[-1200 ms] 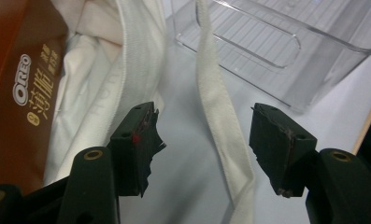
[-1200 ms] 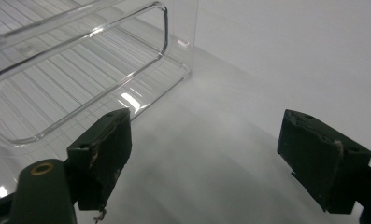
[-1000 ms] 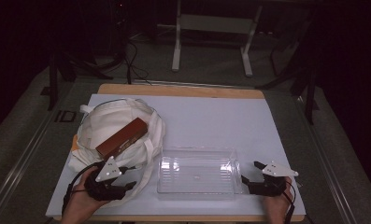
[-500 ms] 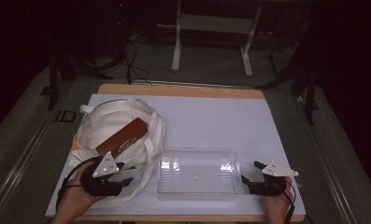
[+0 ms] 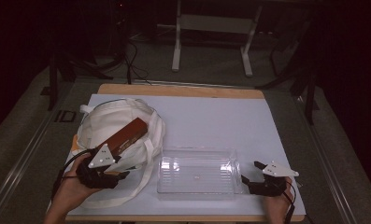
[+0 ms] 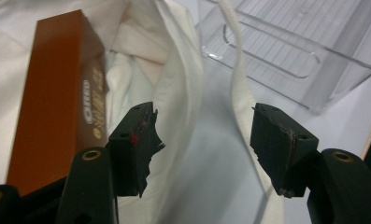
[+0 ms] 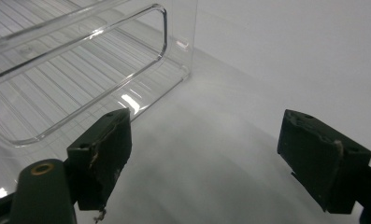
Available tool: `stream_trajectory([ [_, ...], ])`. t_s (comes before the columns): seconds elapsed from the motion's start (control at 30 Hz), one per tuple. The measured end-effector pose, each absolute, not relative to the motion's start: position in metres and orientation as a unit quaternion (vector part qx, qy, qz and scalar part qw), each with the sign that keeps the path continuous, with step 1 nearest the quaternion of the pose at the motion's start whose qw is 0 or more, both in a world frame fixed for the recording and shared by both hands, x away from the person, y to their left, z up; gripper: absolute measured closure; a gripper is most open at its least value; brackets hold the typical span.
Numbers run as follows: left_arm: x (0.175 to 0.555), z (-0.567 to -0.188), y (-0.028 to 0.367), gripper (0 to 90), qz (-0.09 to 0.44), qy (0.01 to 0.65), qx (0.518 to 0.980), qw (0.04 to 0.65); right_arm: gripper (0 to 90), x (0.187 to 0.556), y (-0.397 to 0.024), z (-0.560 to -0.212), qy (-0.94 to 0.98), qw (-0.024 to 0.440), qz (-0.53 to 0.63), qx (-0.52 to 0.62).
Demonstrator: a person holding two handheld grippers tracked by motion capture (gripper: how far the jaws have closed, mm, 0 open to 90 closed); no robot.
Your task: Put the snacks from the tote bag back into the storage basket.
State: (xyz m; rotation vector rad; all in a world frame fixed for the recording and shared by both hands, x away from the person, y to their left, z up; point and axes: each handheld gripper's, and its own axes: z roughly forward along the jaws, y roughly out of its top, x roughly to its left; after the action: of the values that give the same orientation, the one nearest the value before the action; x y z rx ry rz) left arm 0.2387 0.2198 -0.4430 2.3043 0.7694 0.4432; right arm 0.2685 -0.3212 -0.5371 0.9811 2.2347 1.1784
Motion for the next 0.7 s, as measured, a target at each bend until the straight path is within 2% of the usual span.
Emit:
stream_trajectory([
  [0.7, 0.264, -0.425, 0.227, 40.2, 0.184, 0.296, 0.891, 0.292, 17.7, 0.268, -0.322, -0.537, 0.804, 0.215, 0.427, 0.354],
])
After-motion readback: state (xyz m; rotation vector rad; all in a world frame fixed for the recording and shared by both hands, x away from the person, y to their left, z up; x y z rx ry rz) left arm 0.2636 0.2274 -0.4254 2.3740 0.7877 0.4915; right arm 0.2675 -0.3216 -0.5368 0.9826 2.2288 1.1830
